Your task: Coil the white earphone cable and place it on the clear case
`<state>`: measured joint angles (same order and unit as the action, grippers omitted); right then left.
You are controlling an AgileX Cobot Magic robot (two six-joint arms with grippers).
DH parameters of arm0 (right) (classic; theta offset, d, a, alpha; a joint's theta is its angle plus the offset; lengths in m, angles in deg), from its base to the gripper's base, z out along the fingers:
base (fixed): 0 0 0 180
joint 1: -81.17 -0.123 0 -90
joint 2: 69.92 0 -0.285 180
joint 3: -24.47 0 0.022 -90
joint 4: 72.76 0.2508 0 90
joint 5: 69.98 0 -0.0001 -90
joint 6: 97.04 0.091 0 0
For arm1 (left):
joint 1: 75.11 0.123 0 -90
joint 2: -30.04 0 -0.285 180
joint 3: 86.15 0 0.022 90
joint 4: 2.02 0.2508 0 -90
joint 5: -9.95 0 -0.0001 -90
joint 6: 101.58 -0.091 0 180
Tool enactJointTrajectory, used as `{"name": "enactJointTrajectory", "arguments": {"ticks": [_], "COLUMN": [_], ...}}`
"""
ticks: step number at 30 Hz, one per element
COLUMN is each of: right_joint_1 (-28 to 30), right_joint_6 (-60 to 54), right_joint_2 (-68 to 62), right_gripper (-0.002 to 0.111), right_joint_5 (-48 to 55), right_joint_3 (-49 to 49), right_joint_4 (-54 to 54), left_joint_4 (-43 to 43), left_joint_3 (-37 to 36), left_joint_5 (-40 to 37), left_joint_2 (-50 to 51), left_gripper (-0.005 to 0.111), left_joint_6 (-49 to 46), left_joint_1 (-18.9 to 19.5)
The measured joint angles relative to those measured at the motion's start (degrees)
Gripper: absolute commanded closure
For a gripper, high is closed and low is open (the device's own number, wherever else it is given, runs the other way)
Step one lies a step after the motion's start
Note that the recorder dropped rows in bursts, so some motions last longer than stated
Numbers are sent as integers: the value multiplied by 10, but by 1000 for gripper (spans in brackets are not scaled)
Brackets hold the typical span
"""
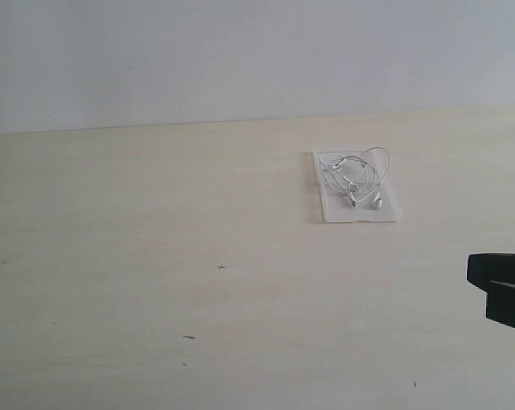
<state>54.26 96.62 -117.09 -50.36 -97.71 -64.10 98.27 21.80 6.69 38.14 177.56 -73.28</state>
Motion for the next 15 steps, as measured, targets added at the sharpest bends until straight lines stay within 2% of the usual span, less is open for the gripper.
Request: {"name": "enactJointTrajectory", "arguments": {"ticks": [2, 4, 5, 7, 10, 12, 15], "right_joint_1": [0, 0, 0, 0, 0, 0, 0], "right_joint_6": [0, 0, 0, 0, 0, 0, 0], "right_joint_2": [0, 0, 0, 0, 0, 0, 0], "right_gripper": [108, 108, 108, 108, 108, 108, 108], "right_joint_5": [0, 0, 0, 0, 0, 0, 0], "right_joint_3": [0, 0, 0, 0, 0, 0, 0], "right_joint_4": [0, 0, 0, 0, 0, 0, 0], "left_joint_4": [-18, -125, -227, -376, -548, -597, -628], "left_joint_3": [7, 7, 7, 7, 7, 7, 7], "left_joint_5": [0, -3, -5, -8, -12, -24, -42], "left_joint_2": [0, 0, 0, 0, 0, 0, 0], "left_gripper": [107, 107, 107, 107, 107, 107, 107], "left_joint_6": [1, -69, -159, -308, -503, -565, -596], "left_joint_1": [0, 0, 0, 0, 0, 0, 0]}}
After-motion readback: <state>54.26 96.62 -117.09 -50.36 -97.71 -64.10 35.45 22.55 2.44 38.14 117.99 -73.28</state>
